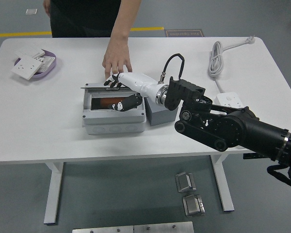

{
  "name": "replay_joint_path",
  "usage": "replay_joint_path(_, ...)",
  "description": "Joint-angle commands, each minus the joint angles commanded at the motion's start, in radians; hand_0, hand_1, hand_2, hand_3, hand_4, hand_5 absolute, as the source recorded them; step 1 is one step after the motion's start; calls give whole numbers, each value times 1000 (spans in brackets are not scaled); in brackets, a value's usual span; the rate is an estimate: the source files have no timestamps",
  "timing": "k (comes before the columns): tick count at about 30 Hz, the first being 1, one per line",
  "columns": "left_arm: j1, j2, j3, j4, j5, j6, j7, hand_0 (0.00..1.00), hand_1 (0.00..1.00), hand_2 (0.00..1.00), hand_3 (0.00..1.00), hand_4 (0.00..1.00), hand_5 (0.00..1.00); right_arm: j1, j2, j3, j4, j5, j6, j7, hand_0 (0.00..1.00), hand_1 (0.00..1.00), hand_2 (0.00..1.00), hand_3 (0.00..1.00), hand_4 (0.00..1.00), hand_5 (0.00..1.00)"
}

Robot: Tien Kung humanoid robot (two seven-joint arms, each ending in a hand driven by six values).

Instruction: Pick up the cylinder from the cube,place it in the box,flap close box

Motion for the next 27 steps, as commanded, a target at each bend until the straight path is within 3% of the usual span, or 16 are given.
replay_joint_path(14,-1,0,0,0,-1,2,2,553,588,551,574,605,291,-15,-19,41,6,-29,6,-5,813,729,741,809,791,353)
replay_joint_path(20,5,0,-13,0,6,5,21,553,588,551,573,605,293,-61,-70,167,56,-105,17,-21,814,729,741,810,793,356)
replay_joint_path(27,27,-8,-8,0,-22,14,44,553,589,551,574,606,292,-187,-140,353,165,-195,5,-18,815,729,741,810,793,360)
